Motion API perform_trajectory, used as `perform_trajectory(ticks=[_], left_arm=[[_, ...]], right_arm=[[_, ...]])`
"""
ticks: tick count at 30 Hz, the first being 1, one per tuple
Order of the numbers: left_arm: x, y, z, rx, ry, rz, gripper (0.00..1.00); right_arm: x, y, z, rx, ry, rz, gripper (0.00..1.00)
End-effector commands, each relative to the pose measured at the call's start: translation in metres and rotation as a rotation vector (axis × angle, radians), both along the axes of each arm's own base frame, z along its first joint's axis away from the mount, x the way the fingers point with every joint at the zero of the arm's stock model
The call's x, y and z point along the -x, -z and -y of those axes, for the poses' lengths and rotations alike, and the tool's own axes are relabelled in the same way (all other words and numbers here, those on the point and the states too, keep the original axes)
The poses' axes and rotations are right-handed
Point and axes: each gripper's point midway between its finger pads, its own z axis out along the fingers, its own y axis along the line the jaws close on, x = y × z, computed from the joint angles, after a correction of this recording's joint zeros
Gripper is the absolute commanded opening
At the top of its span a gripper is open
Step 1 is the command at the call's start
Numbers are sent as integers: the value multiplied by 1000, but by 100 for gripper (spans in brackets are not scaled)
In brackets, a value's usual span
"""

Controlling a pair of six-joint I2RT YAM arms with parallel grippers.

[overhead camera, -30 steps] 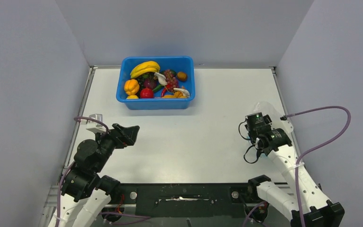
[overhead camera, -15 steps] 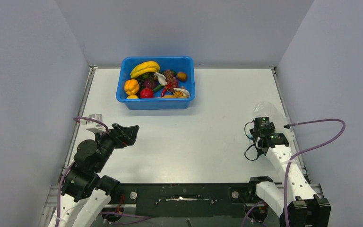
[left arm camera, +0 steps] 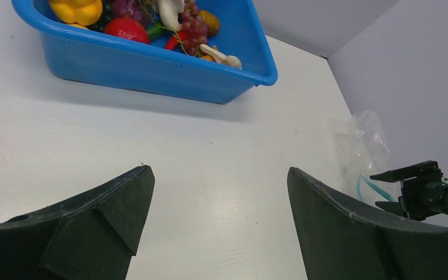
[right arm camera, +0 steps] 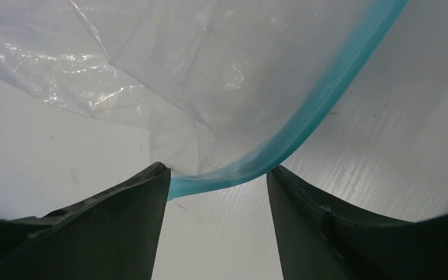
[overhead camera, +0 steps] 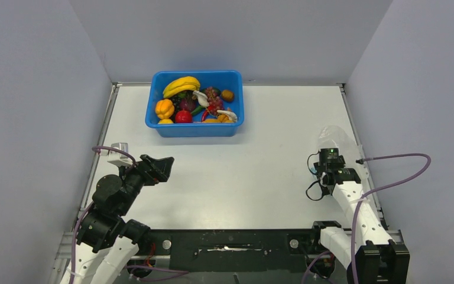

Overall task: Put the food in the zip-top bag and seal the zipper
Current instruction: Pick up the zipper food storage bag at the center of the board.

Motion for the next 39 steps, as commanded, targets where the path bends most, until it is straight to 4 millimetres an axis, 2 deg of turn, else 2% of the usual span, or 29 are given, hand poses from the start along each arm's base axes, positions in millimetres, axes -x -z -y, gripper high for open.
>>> perform_trajectory(ticks=[1,2,7,10,15,20,25,30,35,39], left_arm=[[-3,-17,1,7,7,63,85],[-3,-16,1,6,7,61,85],[-3,-15,1,4,4,58,85],[-3,-15,1,4,5,54,84],[2,-22,8,9,58,85,84],[5,-22,14,13,92,87,82],[2,-20,21,14,119,17,79],[0,-23,39,19,193,-87,76],[2,-39,52,71,251,-99,74],[2,-53,55,97,262,-80,74]], right_arm=[[-5,-5,12,47,39,50,57],[-5,-6,14,55,37,55,52],[-8,-18,19,97,18,91,13],[-8,-26,22,124,5,106,1],[-16,-51,21,176,-82,167,0],[-32,-102,14,275,-271,277,0],[-39,-141,3,343,-438,327,0],[-57,-176,-38,370,-750,446,0],[-64,-193,-75,331,-980,502,0],[-59,-204,-118,302,-1210,561,0]])
